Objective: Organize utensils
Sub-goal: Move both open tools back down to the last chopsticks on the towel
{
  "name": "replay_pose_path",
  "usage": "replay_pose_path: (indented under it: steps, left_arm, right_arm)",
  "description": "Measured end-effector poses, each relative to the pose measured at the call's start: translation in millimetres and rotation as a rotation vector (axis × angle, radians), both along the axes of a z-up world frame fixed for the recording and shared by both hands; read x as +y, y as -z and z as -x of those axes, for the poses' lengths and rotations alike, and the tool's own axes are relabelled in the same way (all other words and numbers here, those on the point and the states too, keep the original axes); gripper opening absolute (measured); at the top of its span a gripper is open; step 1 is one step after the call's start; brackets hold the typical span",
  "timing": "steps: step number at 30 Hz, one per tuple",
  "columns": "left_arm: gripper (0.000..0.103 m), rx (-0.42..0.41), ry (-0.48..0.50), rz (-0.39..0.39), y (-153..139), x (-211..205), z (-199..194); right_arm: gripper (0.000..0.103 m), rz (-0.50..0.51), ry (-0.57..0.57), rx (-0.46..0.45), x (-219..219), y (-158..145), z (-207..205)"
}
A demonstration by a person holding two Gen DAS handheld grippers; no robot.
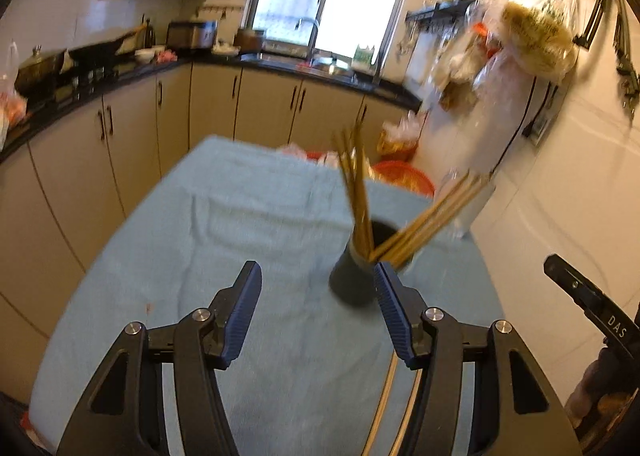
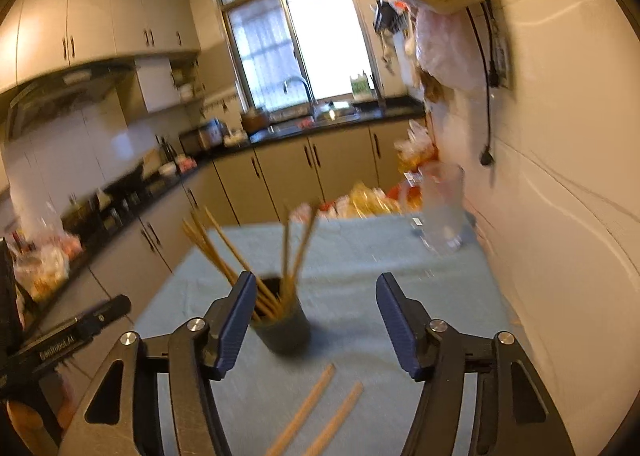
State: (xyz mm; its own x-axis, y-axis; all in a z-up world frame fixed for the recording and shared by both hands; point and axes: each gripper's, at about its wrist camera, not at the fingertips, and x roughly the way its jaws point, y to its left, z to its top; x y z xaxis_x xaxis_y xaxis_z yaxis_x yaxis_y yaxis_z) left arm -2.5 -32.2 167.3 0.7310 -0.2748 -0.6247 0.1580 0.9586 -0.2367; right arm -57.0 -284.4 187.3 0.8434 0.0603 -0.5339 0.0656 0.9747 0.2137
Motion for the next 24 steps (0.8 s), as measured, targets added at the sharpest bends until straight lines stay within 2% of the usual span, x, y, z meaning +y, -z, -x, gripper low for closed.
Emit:
replay_pose_path:
  steps: [4,6,10,13,17,19,22,24]
  left_arm:
    - [0.057,0.086,0.038,-0.043,30,-5,8]
    - [0.057,0.119,0.066,-0.075,45,-12,11]
    - [0.057,0.163,0.130,-0.138,72,-30,14]
    - [0.057,0.212,0.183,-0.178,92,-52,11]
    - [0.057,0.261,0.257,-0.223,113,-84,5]
    - [0.054,0.269,0.297,-0.253,123,-101,4]
    - [0.043,0.286,0.349,-0.308,137,-125,1]
    - [0.026,0.297,0.362,-0.334,142,-133,-3]
  right_arm:
    - [0.069,0.023,-0.011,0.156,-7,37,12]
    - [0.069,0.003,-0.025,0.250,-11,64,18]
    - [0.069,-0.057,-0.053,0.380,-20,110,23]
    - [0.069,-0.079,-0.047,0.440,-25,134,24]
    - [0.069,-0.116,-0.049,0.471,-27,148,19]
    - [0.070,-0.135,-0.056,0.480,-25,153,15]
    - [0.070,-0.139,-0.066,0.483,-20,156,10]
    - [0.070,-0.141,-0.077,0.487,-17,159,6]
